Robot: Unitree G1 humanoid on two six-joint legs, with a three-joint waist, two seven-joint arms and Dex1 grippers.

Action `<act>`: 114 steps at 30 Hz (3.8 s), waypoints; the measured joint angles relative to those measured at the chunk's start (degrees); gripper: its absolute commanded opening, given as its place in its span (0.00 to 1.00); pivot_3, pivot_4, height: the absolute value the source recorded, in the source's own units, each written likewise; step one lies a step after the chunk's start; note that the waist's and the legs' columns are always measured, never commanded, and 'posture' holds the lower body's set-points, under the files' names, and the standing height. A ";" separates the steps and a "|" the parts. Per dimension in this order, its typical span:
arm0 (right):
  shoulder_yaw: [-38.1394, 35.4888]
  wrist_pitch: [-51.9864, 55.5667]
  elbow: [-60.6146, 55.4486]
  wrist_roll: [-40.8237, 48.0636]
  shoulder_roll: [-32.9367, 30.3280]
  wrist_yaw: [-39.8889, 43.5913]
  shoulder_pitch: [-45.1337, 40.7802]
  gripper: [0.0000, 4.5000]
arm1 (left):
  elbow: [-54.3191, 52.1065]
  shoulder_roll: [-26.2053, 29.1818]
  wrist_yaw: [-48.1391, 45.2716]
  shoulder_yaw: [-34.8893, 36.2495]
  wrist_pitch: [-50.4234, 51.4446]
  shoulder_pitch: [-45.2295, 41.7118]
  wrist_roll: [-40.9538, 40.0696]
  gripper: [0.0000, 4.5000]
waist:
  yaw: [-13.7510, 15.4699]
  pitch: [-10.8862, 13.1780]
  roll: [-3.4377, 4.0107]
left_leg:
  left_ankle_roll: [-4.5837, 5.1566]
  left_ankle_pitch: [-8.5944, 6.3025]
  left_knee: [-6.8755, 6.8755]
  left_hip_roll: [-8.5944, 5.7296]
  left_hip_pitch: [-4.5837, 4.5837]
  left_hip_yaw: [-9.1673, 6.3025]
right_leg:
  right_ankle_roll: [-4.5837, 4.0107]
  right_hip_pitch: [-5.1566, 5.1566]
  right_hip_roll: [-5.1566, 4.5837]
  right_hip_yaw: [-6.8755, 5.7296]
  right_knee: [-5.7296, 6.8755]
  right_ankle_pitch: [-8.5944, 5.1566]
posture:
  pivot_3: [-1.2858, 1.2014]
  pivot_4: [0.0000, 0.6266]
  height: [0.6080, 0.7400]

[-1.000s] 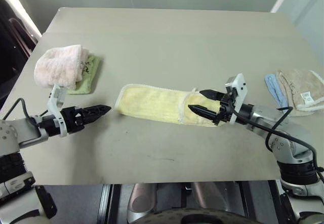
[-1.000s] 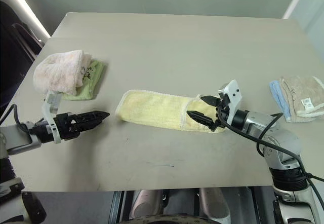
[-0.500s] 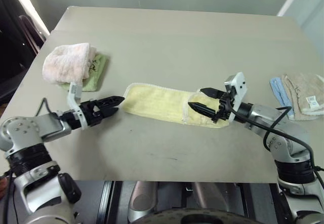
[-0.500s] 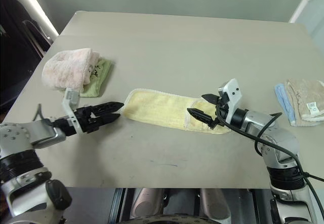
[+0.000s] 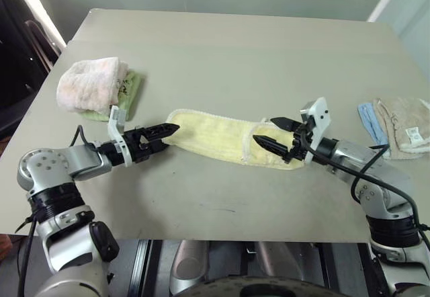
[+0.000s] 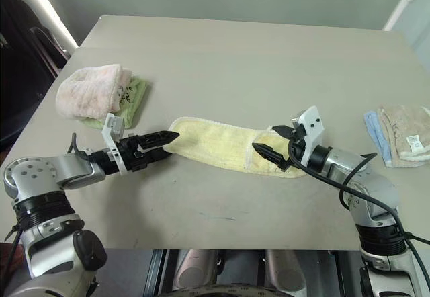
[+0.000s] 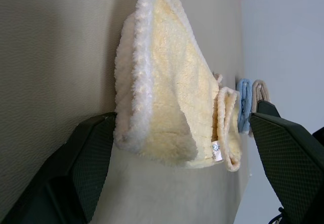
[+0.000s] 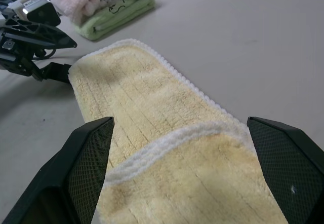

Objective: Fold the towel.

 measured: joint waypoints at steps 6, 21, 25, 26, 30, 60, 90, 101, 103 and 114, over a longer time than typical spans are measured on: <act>-0.23 -0.04 -0.01 -0.14 0.00 -0.44 0.17 1.00 | 0.36 -0.03 1.03 0.84 0.17 -0.09 -0.39 0.96 | -0.06 0.00 0.00 | 0.00 0.00 0.00 0.00 0.01 0.00 | 0.00 -0.01 0.01 0.00 0.01 0.00 | 0.52 0.24 0.68; -0.35 -0.22 -0.01 -0.93 -0.06 -0.62 0.16 1.00 | -0.05 -1.93 2.97 2.48 0.39 -0.30 1.08 0.00 | -0.48 0.09 -0.15 | -0.05 0.01 -0.01 0.02 0.00 0.01 | -0.01 -0.05 0.03 -0.02 0.01 0.02 | 0.52 0.24 0.68; -0.35 -0.22 -0.40 -1.02 -0.84 -0.27 0.38 1.00 | -2.20 -1.81 2.95 2.04 0.39 -0.33 0.98 0.00 | -0.47 0.10 -0.17 | -0.05 0.01 -0.01 0.02 -0.01 0.01 | -0.01 -0.04 0.03 -0.02 0.01 0.01 | 0.52 0.24 0.68; -0.35 -0.22 -0.62 -1.00 -1.01 -0.16 0.48 1.00 | -2.50 -1.73 2.69 1.68 0.39 -0.46 0.95 0.00 | -0.47 0.11 -0.18 | -0.05 0.01 -0.01 0.02 -0.01 0.01 | -0.01 -0.04 0.03 -0.03 0.01 0.01 | 0.52 0.24 0.68; -0.73 -0.21 -1.49 -0.62 -1.83 0.45 0.59 1.00 | -4.60 0.24 -0.21 -1.52 0.39 -1.95 0.91 0.00 | -0.42 0.15 -0.27 | -0.06 0.02 0.00 0.02 -0.02 0.00 | -0.01 -0.05 0.03 -0.05 0.02 0.02 | 0.52 0.24 0.68; -17.54 2.28 -10.81 4.40 -3.86 -7.03 9.75 1.00 | -3.39 -11.74 -25.62 -41.70 -11.68 -16.16 9.56 0.00 | -0.17 0.18 -0.34 | 0.10 0.09 0.14 0.00 -0.01 0.03 | 0.42 0.18 0.02 0.01 -0.07 0.08 | 0.52 0.24 0.68; -19.48 2.80 -11.38 5.57 -4.10 -10.02 10.04 1.00 | 9.39 -23.22 -31.17 -44.51 -22.64 -21.29 20.71 0.00 | 0.03 0.19 -0.34 | 0.27 0.10 0.17 -0.06 -0.05 0.11 | 1.04 0.22 0.00 0.10 -0.15 0.26 | 0.52 0.24 0.68; -19.38 2.79 -11.34 5.52 -4.17 -10.39 9.92 1.00 | 9.01 -23.47 -31.77 -44.33 -22.14 -20.96 21.09 0.17 | 0.07 0.19 -0.34 | 0.28 0.10 0.17 -0.06 -0.05 0.11 | 1.09 0.22 0.00 0.11 -0.15 0.29 | 0.52 0.24 0.68; -19.23 2.71 -11.02 5.22 -4.17 -10.46 9.32 1.00 | 8.19 -23.92 -32.65 -44.23 -21.32 -19.84 20.53 0.33 | 0.07 0.19 -0.34 | 0.28 0.09 0.17 -0.06 -0.05 0.13 | 1.11 0.22 0.00 0.11 -0.15 0.30 | 0.52 0.24 0.68; -18.84 2.10 -10.56 4.25 -4.15 -10.46 8.59 1.00 | 4.10 -23.42 -33.23 -44.27 -20.56 -18.33 19.84 1.00 | 0.13 0.19 -0.34 | 0.29 0.10 0.18 -0.06 -0.04 0.13 | 1.13 0.22 0.00 0.12 -0.15 0.31 | 0.52 0.24 0.68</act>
